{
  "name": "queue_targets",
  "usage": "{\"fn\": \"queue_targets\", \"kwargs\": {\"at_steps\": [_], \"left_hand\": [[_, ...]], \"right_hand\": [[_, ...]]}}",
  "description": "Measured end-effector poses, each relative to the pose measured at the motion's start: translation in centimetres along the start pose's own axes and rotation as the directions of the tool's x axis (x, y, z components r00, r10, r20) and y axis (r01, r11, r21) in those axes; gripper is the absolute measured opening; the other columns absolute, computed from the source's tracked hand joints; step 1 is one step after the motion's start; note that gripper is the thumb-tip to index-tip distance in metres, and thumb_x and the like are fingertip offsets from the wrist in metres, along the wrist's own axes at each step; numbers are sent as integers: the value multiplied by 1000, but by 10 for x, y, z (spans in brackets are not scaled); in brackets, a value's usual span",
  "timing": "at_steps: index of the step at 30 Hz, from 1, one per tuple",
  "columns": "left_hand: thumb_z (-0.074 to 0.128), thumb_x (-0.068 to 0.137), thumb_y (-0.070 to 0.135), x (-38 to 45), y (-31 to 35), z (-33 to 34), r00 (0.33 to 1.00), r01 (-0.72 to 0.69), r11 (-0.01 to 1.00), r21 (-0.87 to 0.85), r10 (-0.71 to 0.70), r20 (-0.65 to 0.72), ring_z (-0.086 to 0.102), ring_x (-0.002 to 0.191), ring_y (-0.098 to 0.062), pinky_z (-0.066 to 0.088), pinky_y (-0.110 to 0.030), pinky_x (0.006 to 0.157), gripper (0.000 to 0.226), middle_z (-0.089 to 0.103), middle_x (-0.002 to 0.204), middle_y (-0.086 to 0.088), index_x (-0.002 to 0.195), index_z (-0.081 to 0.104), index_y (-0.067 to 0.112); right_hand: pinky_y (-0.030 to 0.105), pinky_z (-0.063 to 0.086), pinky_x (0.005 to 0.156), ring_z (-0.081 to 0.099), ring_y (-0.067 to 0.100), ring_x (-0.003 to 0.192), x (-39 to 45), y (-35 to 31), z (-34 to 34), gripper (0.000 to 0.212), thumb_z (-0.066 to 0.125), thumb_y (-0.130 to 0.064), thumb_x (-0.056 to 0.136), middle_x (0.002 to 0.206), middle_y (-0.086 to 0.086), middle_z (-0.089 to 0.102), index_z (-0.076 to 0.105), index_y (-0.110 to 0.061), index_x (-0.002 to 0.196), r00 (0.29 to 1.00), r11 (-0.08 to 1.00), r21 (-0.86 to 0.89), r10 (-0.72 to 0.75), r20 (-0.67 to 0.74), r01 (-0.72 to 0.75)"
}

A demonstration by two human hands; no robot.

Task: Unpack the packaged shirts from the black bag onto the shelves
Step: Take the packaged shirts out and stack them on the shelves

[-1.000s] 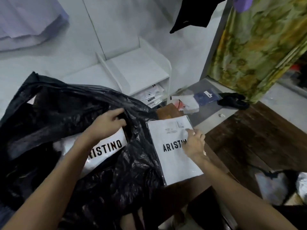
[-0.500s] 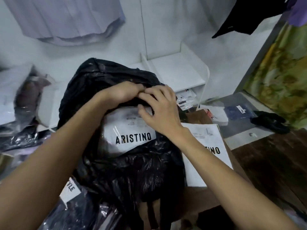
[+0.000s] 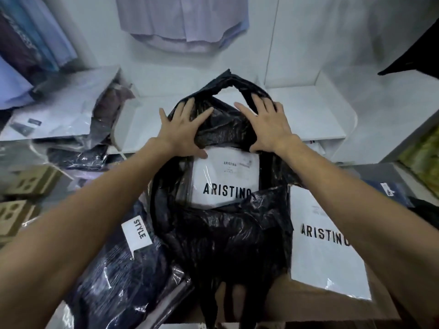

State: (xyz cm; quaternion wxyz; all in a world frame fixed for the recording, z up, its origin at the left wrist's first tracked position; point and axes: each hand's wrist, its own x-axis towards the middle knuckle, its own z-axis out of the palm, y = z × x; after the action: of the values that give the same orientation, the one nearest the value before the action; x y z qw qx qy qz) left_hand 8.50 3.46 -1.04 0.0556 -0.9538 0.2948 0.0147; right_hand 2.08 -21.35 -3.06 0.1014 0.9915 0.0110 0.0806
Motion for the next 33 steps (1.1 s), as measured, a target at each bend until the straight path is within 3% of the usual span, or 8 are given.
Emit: {"fn": "queue_targets", "kwargs": {"at_steps": [5, 9, 11, 15, 18, 22, 27, 33], "left_hand": [[72, 83, 46, 27, 5, 33, 1000, -8, 944, 329, 2, 17, 7, 155, -34, 8, -73, 115, 90, 4, 168, -17, 157, 22, 38], [46, 71, 18, 46, -11, 6, 986, 18, 970, -242, -57, -154, 61, 113, -36, 47, -44, 100, 43, 69, 120, -16, 105, 72, 16], [36, 62, 13, 61, -21, -17, 962, 36, 850, -525, -172, -213, 63, 89, -37, 51, -36, 82, 41, 71, 88, -21, 84, 70, 7], [39, 71, -1, 96, -26, -46, 923, 131, 585, -800, -367, -117, 57, 74, -17, 45, -19, 61, 33, 63, 75, -1, 77, 65, 19], [47, 82, 7, 109, -35, -34, 962, 261, 677, -688, -238, 131, 59, 92, -22, 48, -23, 65, 33, 67, 103, -9, 106, 68, 9], [63, 78, 18, 101, -37, -4, 959, 260, 868, -422, -282, 11, 56, 115, -35, 48, -42, 96, 49, 60, 125, -12, 126, 51, 18], [58, 75, 19, 49, 15, -2, 829, -298, 907, -296, 93, -552, 53, 95, -29, 46, -42, 80, 24, 58, 100, -6, 99, 60, 16], [51, 93, 24, 21, 44, 34, 996, -9, 950, -312, 36, 80, 57, 117, -34, 48, -42, 92, 31, 57, 127, -10, 120, 63, 16]], "right_hand": [[61, -14, 120, 29, 29, 151, -7, 19, 35, 112, 78, -33, 80, 157, 12, 42, 2, -29, 162, 988, 990, -143, 10, 155, 13], [47, 8, 127, 63, 38, 109, -7, 52, 41, 55, 53, 0, 85, 103, 18, 72, 49, -12, 139, 991, 967, 242, 52, 126, -82], [36, 41, 100, 61, 36, 97, -2, 58, 25, 34, 48, 0, 86, 93, 16, 70, 65, -13, 113, 981, 804, 563, 151, 119, -192], [30, 35, 60, 49, 18, 66, 18, 58, -1, 24, 46, -2, 81, 67, -1, 52, 55, -20, 69, 945, 282, 915, 236, 227, -290], [30, 42, 57, 54, 20, 57, 23, 61, 5, 19, 49, -23, 89, 67, 6, 61, 60, -16, 75, 851, -17, 862, 152, 503, -507], [37, 50, 95, 66, 28, 103, 30, 60, 45, 52, 49, -58, 96, 111, 5, 71, 67, -12, 112, 781, 367, 690, 246, 575, -624], [44, 43, 96, 54, 35, 110, 17, 28, 56, 33, 60, -32, 95, 118, 14, 57, 63, -14, 122, 864, 739, 635, 453, -222, -225], [39, 48, 76, 53, 26, 88, -28, -45, 50, 24, 65, -25, 89, 97, 8, 55, 71, -12, 108, 930, 869, 475, 50, -364, 139]]}}
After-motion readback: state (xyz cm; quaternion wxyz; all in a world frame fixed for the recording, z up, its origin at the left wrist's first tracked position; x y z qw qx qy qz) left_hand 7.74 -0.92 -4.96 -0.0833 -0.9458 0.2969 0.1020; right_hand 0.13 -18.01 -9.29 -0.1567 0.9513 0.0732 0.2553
